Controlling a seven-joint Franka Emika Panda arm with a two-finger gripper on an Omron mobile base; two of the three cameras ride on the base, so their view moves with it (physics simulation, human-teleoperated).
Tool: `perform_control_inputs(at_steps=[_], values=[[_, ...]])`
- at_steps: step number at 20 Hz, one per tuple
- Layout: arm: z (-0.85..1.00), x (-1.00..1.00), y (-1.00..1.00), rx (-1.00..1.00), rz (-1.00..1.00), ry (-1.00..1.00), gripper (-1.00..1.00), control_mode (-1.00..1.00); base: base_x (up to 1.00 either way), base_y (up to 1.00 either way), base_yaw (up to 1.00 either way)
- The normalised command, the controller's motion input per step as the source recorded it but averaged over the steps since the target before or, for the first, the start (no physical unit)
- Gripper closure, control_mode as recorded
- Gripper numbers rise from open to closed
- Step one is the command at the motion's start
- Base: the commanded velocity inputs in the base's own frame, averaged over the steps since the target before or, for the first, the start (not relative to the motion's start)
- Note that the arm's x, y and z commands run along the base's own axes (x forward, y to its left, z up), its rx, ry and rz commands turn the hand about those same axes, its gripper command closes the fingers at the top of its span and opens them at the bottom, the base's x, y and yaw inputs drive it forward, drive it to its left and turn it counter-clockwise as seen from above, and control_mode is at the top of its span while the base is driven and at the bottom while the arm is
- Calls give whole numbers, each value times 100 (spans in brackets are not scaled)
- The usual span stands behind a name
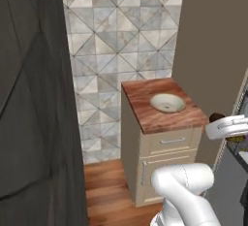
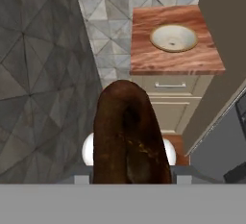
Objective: Take the lemon, kiwi, and sweet potato from the freezer and place them in the bowl on the counter.
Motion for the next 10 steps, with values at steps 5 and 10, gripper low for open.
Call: perform_control_inputs(at_steps=[5,10], values=[[0,0,0,0,0,0,100,100,68,0,0],[0,0,0,0,0,0,100,100,57,0,0]])
